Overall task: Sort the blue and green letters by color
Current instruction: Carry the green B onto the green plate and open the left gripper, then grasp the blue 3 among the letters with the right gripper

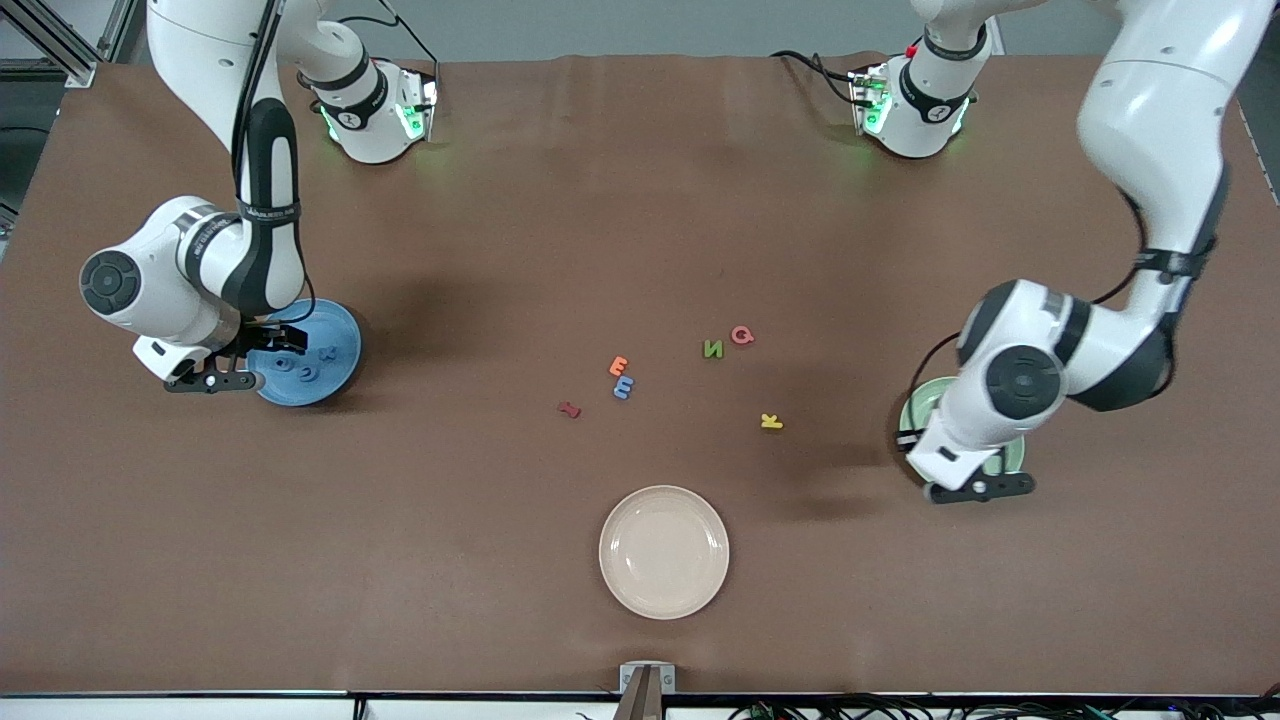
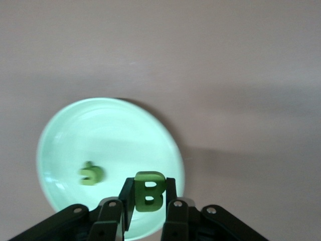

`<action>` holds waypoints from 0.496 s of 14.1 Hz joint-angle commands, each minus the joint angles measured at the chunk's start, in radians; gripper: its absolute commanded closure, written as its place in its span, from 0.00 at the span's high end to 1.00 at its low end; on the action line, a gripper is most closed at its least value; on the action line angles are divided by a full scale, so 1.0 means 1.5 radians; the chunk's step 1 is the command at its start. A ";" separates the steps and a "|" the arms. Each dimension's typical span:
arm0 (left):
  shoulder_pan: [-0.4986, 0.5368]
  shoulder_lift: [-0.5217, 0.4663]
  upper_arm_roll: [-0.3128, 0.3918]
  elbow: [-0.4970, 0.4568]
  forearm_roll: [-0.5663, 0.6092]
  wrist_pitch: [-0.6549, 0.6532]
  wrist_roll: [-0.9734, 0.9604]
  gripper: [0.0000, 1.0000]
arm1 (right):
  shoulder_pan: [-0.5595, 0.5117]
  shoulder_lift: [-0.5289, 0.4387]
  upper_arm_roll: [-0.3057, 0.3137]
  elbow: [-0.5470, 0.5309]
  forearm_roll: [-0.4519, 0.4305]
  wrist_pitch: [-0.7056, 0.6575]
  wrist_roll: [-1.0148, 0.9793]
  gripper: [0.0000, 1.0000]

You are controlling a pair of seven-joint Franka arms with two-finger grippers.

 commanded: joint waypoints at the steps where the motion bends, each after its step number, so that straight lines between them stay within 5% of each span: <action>1: 0.069 -0.028 -0.024 -0.066 0.009 0.026 0.076 0.00 | 0.035 -0.022 -0.002 -0.003 0.024 -0.005 0.040 1.00; 7: 0.172 -0.036 -0.027 -0.158 0.009 0.151 0.198 0.00 | 0.193 -0.021 0.003 0.043 0.025 -0.039 0.360 1.00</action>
